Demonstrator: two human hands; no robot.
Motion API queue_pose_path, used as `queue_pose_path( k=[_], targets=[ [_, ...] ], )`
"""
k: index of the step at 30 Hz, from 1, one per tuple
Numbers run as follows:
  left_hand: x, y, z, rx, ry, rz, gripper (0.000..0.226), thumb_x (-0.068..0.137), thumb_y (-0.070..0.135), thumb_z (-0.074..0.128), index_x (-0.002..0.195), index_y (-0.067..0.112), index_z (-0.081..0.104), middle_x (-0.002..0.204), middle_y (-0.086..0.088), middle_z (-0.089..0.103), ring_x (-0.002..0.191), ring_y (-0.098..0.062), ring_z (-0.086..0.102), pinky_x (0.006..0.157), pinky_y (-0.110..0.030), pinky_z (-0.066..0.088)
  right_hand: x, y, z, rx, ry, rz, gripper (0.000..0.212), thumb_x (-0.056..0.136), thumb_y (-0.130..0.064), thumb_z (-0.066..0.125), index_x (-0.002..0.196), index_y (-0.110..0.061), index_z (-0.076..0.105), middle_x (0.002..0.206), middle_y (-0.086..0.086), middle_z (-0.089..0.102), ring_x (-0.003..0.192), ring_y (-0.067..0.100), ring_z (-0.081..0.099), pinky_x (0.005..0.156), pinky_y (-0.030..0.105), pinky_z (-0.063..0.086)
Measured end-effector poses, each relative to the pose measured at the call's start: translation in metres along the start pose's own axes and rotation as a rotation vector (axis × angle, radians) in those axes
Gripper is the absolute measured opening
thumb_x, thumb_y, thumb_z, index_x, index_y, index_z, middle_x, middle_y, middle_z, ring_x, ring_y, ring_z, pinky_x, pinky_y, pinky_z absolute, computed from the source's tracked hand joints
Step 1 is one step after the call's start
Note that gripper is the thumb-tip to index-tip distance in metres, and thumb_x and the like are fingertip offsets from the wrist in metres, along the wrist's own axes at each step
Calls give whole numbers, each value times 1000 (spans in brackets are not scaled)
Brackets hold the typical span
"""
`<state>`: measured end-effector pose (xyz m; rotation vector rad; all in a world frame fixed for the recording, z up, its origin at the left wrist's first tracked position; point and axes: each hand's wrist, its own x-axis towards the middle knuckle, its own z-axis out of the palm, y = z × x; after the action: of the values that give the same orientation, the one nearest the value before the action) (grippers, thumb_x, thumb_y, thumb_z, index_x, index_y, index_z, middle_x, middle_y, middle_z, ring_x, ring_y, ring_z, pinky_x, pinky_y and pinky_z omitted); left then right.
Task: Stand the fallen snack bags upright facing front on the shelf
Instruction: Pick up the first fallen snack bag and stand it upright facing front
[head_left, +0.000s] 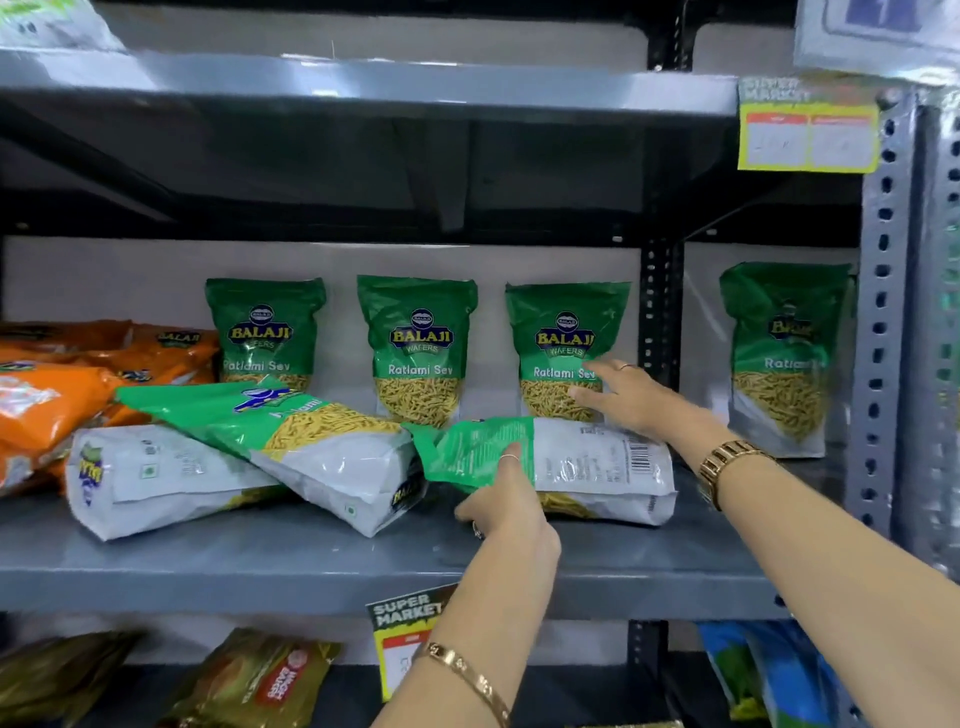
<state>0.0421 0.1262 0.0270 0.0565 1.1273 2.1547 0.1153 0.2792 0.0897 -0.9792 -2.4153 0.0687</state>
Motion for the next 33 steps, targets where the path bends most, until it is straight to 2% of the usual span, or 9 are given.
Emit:
queue_pose_path(
  k=[4,8,12,16,20,25,28,30,33],
  targets=[
    [15,-7,11,-34,52,9,78,77,22,73,135,-1,27,142,-20,40,127,-36,42,103,-43,37,20,4,11,141,-248,46,80,83,-70,33,144,-19,36,157,5,28,144,26,26,118,46,19],
    [28,-13,16,-8,59,35,68,77,13,72,132,1,33,137,-19,45,121,-37,48,102,-46,43,35,14,30,335,-405,89,92,68,-74,51,140,-17,43,150,6,41,136,27,40,116,46,27],
    [36,-21,18,40,30,113,61,75,2,70,127,4,37,131,-19,51,116,-35,53,101,-53,44,34,11,31,412,-392,109,54,82,-51,56,124,-17,52,128,5,53,115,23,50,112,42,32],
    [38,-20,25,71,-65,236,51,73,-3,67,116,9,42,125,-14,58,106,-28,59,100,-52,46,25,17,24,591,-337,112,8,90,-31,55,90,-23,57,91,-3,62,79,12,59,75,23,48],
    [30,-1,39,181,-188,357,55,78,-3,64,127,10,44,124,-12,62,113,-28,61,100,-46,46,5,25,15,742,-161,232,27,87,-40,57,85,-14,64,74,3,66,54,12,65,54,20,50],
    [35,30,52,423,-327,501,41,80,6,68,114,10,46,119,1,60,99,-17,57,92,-31,47,-9,28,32,866,87,389,58,68,-68,51,86,-17,71,88,8,73,84,27,68,90,39,52],
    [44,48,60,551,-412,531,72,80,10,69,141,4,31,145,-5,44,129,-23,45,109,-39,37,-15,22,44,955,99,410,99,53,-85,42,121,-15,61,122,12,66,111,30,61,104,46,43],
    [52,57,62,636,-464,540,82,78,10,71,147,8,27,153,-10,34,137,-28,37,112,-44,34,-24,8,47,961,122,415,94,74,-75,38,141,-10,37,145,13,46,130,30,46,111,46,34],
    [59,69,61,660,-582,483,76,81,-2,64,147,4,26,154,-12,29,137,-26,36,110,-32,33,-34,-10,58,865,272,479,71,92,-47,39,144,-1,22,150,20,33,137,33,35,113,40,29]
  ],
)
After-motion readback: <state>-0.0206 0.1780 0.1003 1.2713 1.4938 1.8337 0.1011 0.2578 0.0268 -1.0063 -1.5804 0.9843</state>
